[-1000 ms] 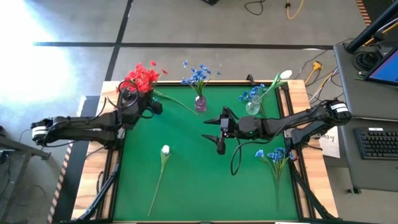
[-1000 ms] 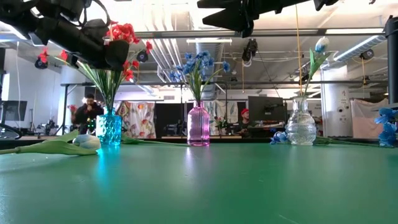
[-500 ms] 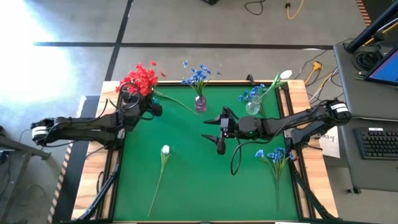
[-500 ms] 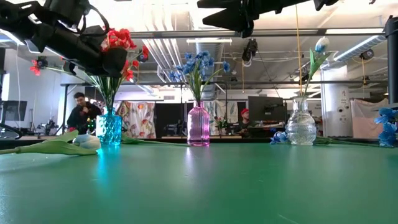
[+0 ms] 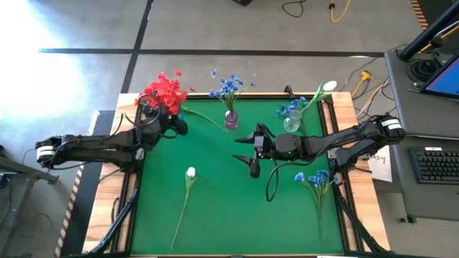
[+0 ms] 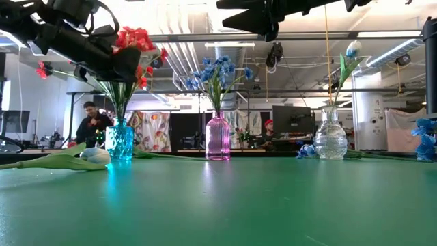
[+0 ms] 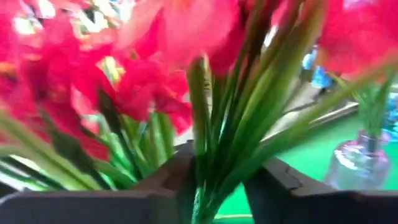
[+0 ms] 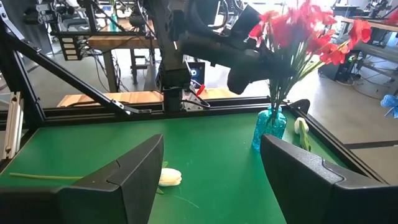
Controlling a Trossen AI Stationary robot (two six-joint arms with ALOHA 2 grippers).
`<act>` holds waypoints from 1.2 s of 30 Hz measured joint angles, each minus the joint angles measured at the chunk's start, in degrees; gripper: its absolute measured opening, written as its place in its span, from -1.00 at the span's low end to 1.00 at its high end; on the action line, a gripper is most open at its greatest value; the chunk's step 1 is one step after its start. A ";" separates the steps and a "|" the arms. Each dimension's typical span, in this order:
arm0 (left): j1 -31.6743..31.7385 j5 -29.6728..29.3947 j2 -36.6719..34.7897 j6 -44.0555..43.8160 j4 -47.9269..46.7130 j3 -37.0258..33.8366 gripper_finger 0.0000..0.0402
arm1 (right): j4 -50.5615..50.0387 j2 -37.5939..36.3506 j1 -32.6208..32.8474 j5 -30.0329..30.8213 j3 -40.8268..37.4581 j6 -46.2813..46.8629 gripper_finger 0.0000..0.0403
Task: Sort flowers into vase by color
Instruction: Put the red flowers into the blue vase
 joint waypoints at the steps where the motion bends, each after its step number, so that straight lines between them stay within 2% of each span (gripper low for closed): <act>1: 0.00 0.71 0.00 0.33 -0.06 0.26 -0.42 | -0.02 0.00 0.00 0.00 0.00 0.00 0.29; 5: 0.00 4.52 0.00 1.37 -0.45 2.47 -0.22 | -0.02 0.00 0.00 0.00 -0.02 0.01 0.29; 10: 0.00 4.83 0.00 1.40 -7.20 7.48 -0.08 | -0.02 0.00 0.00 0.00 -0.02 0.02 0.29; 18: -0.15 5.55 0.60 0.27 -19.22 15.92 -0.04 | -0.02 0.00 0.00 0.00 -0.01 0.01 0.29; 25: -0.26 9.16 0.66 -2.13 -21.71 16.84 0.01 | -0.03 0.00 0.00 -0.01 -0.02 -0.05 0.29; 30: -0.28 8.98 0.70 -4.83 -22.12 15.39 0.27 | -0.02 0.00 0.00 -0.02 -0.02 -0.28 0.29; 36: -0.48 8.88 0.61 -5.47 -23.18 16.94 0.63 | -0.02 0.00 0.00 -0.02 -0.02 -0.07 0.29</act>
